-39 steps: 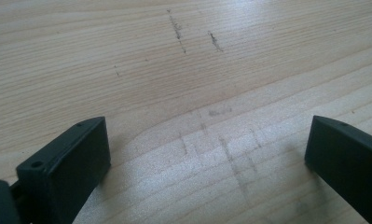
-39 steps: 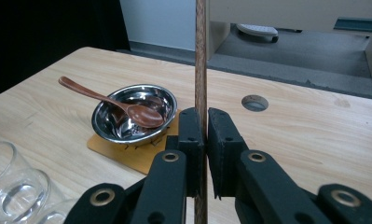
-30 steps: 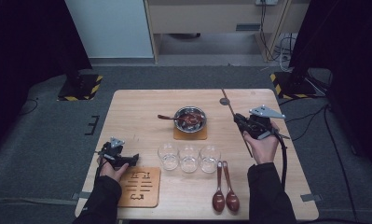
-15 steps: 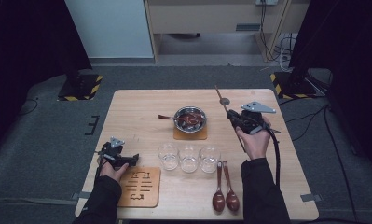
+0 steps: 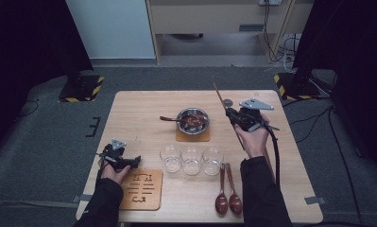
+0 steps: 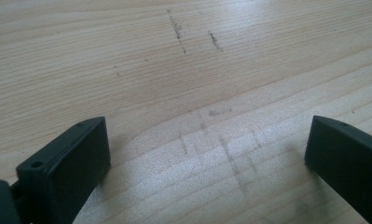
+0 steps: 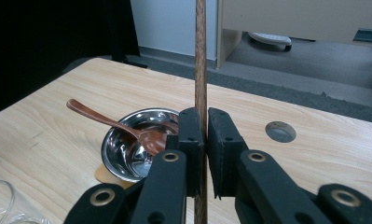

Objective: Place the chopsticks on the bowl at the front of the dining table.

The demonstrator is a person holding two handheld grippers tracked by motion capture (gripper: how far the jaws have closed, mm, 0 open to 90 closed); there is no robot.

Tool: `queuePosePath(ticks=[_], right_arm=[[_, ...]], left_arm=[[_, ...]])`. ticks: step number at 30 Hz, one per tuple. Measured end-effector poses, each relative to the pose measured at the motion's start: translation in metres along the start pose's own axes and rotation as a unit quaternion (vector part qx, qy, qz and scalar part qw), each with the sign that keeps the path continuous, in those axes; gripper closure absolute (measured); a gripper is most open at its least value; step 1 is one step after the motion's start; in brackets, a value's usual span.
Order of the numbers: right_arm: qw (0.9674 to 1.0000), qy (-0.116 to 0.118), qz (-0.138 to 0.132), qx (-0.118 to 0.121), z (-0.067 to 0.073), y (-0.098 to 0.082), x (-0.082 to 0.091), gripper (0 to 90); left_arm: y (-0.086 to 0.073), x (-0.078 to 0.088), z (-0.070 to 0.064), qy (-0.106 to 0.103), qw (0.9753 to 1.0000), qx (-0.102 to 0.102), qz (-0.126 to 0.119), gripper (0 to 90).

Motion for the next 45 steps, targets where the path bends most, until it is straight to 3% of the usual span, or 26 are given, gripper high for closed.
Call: queuePosePath(ticks=[38, 45], right_arm=[[0.9998, 0.009, 0.001, 0.017, 0.02, 0.023, -0.042, 84.3], [0.9999, 0.01, 0.002, 0.009, 0.021, 0.022, -0.05, 84.3]], left_arm=[[0.0, 0.0, 0.0, 0.0, 1.0, 0.0, 0.0, 0.0], [0.0, 0.0, 0.0, -0.001, 1.0, 0.0, 0.0, 0.0]])
Point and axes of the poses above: each handheld gripper's, and its own axes: x roughly backward along the jaws, y roughly out of its top, z roughly to its left, the point moved 3 cm from there along -x, roughly forward along the jaws, and after that the axes turned 2 degrees about -z, right-handed, at the moved point
